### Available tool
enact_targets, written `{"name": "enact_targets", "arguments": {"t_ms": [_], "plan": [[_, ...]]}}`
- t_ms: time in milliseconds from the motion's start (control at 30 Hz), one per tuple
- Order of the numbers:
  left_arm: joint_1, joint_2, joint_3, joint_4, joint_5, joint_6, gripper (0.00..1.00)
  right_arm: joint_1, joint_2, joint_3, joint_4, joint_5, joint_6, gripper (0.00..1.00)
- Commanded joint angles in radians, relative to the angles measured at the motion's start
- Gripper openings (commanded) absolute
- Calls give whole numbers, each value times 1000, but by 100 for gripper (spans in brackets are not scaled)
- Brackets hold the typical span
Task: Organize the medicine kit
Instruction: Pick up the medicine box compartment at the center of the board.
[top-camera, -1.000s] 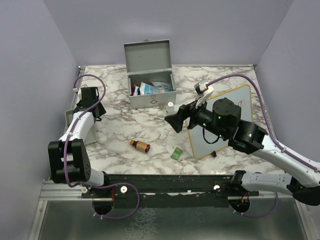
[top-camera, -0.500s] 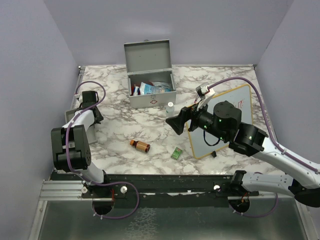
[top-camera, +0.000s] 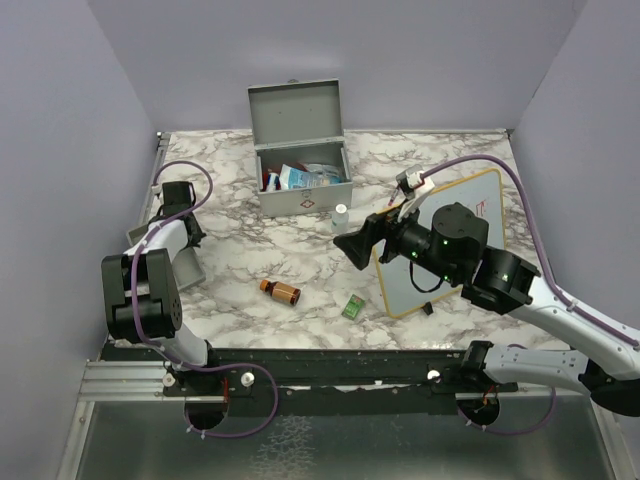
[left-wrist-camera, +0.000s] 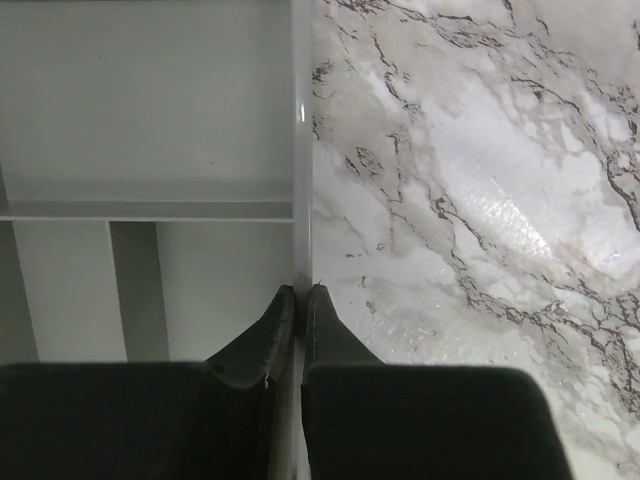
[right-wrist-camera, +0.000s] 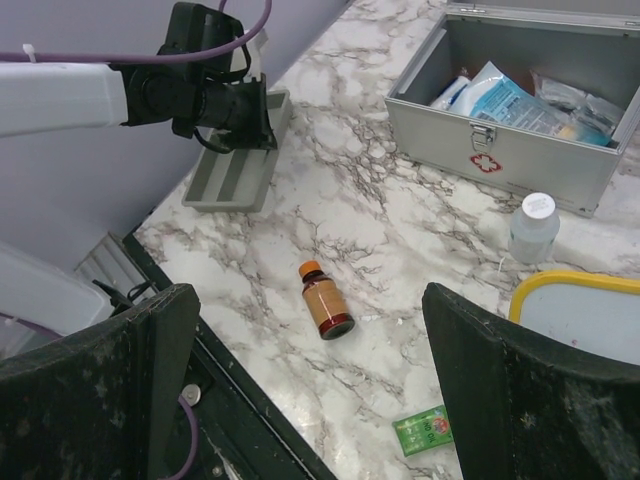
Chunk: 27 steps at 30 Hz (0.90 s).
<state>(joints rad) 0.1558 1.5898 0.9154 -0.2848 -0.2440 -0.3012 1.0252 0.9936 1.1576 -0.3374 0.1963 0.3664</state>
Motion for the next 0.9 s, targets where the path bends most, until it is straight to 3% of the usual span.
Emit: {"name": "enact_targets", "arguments": {"t_ms": [0,333,467,667,867], "plan": [[7,-41,-14,-1,55,35,0,-5,-27,-41,28,31,19,100],[-25,-258,8,-14,86,91,0,-5,-70,-41,-9,21,29,100],[-48,-299,70,-30,162,135,0,-5,-122,-79,2,46,43,100],[-198,-351,145,-16,193,382,0,-5,-164,-85,6,91,40,100],[-292,-334,239,-3,363,545,0,-5,-167,-53,-27,126,34,100]]}}
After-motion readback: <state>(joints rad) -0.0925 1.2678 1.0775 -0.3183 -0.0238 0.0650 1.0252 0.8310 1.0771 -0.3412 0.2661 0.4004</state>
